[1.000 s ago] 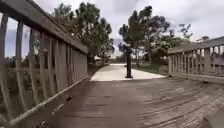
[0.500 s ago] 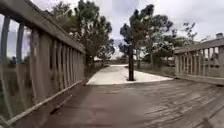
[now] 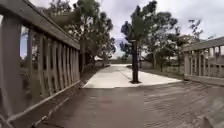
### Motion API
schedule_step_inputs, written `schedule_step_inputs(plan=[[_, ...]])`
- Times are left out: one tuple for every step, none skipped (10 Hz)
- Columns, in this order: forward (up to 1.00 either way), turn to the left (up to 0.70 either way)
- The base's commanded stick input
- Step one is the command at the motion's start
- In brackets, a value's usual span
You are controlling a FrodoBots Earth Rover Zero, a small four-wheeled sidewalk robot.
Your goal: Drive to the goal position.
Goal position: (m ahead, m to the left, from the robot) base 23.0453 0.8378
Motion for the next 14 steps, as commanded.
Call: schedule_step_inputs(plan=[[0.85,0.0],[0.85,0.0],[0.85,0.0],[0.85,0.0],[0.85,0.0],[0.85,0.0],[0.85,0.0],[0.85,0.0],[0.85,0.0],[0.85,0.0],[0.85,0.0],[0.85,0.0],[0.85,0.0],[0.85,0.0]])
